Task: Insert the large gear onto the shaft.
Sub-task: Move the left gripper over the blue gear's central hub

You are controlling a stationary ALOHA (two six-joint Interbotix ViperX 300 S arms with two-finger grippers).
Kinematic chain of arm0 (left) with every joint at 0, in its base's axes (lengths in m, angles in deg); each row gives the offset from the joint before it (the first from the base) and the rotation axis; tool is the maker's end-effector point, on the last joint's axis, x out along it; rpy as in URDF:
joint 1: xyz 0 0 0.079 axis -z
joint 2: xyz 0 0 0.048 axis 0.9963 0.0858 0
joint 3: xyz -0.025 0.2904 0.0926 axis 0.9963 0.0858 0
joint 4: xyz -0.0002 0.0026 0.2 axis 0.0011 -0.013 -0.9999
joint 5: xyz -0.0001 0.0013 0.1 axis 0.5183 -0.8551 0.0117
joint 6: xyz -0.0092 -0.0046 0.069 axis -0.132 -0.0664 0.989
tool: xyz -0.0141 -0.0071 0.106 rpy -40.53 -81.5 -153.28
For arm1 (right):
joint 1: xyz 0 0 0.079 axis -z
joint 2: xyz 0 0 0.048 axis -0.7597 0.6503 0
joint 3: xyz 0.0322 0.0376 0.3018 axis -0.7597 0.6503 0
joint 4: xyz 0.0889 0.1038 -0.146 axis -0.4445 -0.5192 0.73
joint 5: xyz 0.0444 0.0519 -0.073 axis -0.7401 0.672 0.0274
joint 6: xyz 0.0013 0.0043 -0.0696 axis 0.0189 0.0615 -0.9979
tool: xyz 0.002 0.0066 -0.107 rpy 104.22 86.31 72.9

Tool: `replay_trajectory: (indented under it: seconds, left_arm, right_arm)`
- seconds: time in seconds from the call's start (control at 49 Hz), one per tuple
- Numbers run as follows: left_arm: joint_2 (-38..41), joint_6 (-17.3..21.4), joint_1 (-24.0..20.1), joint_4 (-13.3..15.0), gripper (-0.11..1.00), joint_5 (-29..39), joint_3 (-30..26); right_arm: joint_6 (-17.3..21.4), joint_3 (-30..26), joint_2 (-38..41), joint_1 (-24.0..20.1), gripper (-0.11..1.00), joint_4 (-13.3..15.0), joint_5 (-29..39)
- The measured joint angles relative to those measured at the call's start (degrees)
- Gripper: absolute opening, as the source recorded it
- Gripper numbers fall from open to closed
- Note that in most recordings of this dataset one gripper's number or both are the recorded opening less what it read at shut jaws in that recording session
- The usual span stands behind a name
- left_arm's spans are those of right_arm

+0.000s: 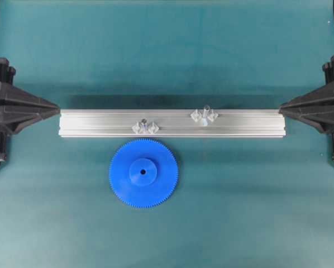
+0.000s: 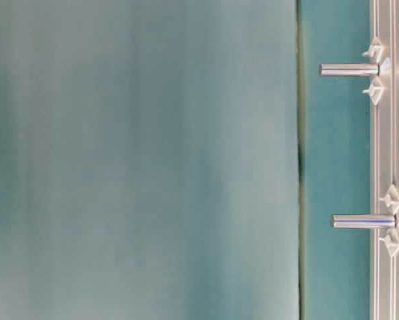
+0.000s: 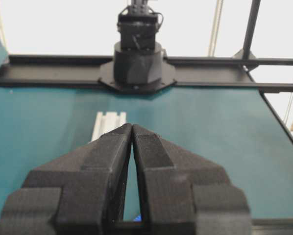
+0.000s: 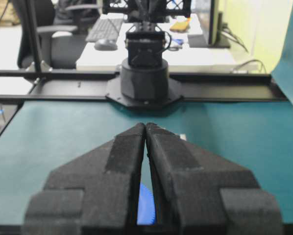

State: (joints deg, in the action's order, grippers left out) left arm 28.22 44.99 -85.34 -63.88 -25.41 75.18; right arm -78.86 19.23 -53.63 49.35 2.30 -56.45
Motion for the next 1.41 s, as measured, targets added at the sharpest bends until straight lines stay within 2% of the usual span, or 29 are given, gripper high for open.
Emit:
replay_trajectory:
  seconds: [0.061,0.122,0.265,0.592,0.898,1.102,1.408]
  left_arm:
    - [1.5,-1.8,0.4,0.0,0.10,0.3,-1.8]
    - [4.0,-3.5,0.8,-0.1,0.02,1.0,-4.0]
    - [8.9,-6.0,1.1,-0.4,0.00,4.8,-7.5]
    - [22.3,-6.2,3.7,-0.4,0.00,15.0,-14.1]
    - [34.4,-6.3,7.6,-0.5,0.00,27.7,-22.9]
    - [43.9,-6.4,7.9,-0.5,0.00,35.4,-29.4]
    - [55.0,-6.5,8.0,-0.5,0.00,45.7,-39.1]
  right_arm:
    - [0.0,0.0,0.1,0.0,0.10,-0.5,0.3]
    - [0.3,-0.3,0.1,0.1,0.02,-1.9,1.4]
    - [1.1,-1.7,0.2,0.8,0.01,-3.2,6.6]
    - [1.2,-3.3,0.3,1.6,0.01,-3.2,19.6]
    - [1.2,-3.3,-1.1,3.8,0.01,-3.2,25.1]
    - [1.2,-3.3,-3.5,4.5,0.01,-2.9,29.2]
    - [1.2,-2.5,-5.8,4.8,0.01,-2.6,39.3]
